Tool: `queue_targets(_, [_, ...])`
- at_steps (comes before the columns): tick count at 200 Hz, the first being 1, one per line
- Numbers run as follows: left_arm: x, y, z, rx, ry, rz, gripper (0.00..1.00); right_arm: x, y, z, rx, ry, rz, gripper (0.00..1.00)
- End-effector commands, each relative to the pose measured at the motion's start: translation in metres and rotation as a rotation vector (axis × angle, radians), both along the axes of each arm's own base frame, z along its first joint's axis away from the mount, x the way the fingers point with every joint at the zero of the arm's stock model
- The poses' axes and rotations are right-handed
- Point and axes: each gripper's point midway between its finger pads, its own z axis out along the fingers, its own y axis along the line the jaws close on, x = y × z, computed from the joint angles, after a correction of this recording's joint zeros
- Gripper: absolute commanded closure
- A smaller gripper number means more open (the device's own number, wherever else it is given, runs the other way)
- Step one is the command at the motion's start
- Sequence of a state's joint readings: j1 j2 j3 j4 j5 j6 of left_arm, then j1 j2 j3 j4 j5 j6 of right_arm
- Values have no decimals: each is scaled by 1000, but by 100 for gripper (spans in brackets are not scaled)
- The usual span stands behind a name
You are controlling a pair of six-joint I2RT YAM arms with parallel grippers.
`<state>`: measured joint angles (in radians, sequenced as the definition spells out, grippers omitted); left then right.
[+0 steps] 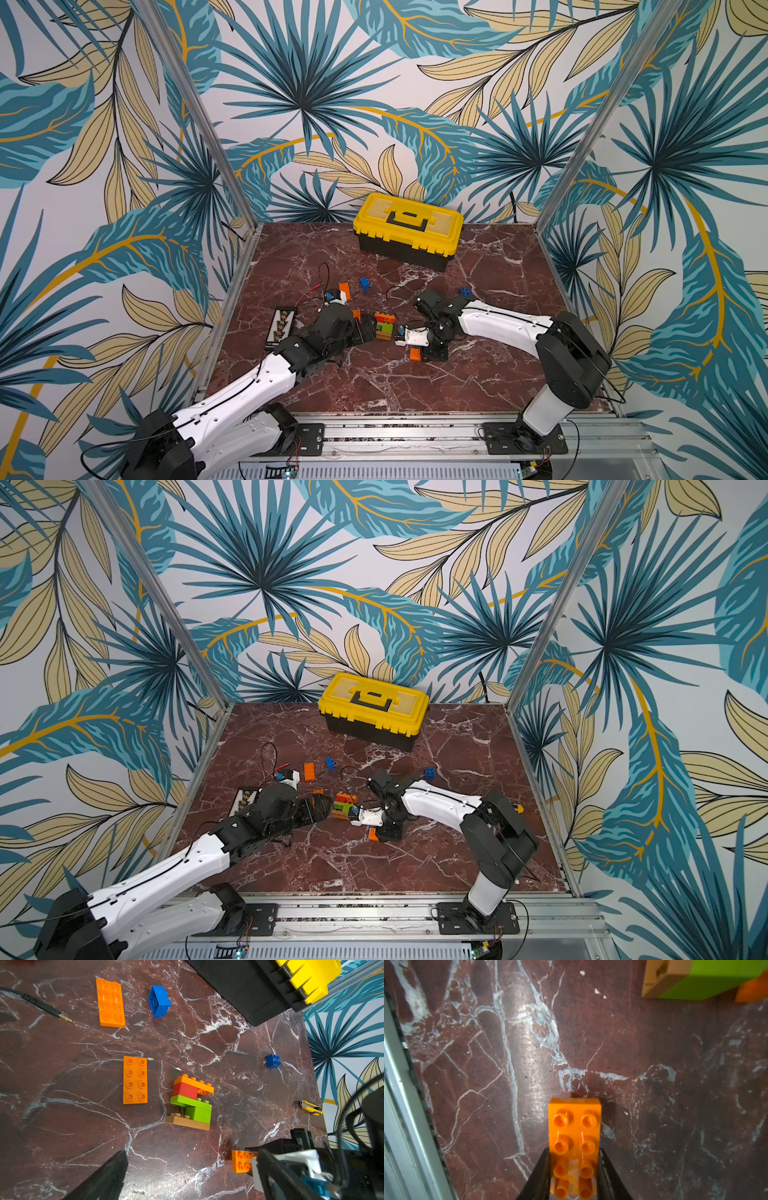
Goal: Assemble the number 5 with lego
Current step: Place the lego brick at the center of the board.
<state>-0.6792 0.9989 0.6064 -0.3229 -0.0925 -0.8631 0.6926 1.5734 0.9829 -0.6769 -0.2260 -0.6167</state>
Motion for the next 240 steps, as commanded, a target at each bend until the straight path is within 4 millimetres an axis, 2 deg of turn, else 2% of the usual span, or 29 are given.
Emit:
queue_targets(1, [4, 5, 0, -5, -20, 29, 0, -10, 3, -8, -33, 40, 128, 74])
queue_targets(43, [6, 4, 0, -1, -23, 22, 0, 9, 0, -28, -142, -15, 164, 74])
queue_targets(68, [5, 5, -1, 3, -20, 19, 0, 19, -2, -32, -179, -66, 175, 72])
queue_targets(109, [5, 3, -3, 1, -16, 13, 0, 26, 0, -39, -182, -100, 199, 71])
queue_targets(151, [5, 2, -6, 0, -7, 7, 0, 23, 3, -42, -172, -84, 226, 67])
queue_targets(172, [4, 1, -5, -3, -6, 6, 0, 25, 0, -42, -182, -100, 225, 59])
queue_targets(196, [4, 1, -6, -7, -1, 4, 0, 36, -6, -37, -211, -173, 198, 45])
queue_targets(203, [7, -3, -1, -26, -24, 1, 0, 40, -7, -33, -212, -202, 186, 42])
queue_targets(240, [8, -7, 1, -39, -31, -12, 0, 61, -10, 4, -164, -380, 59, 37])
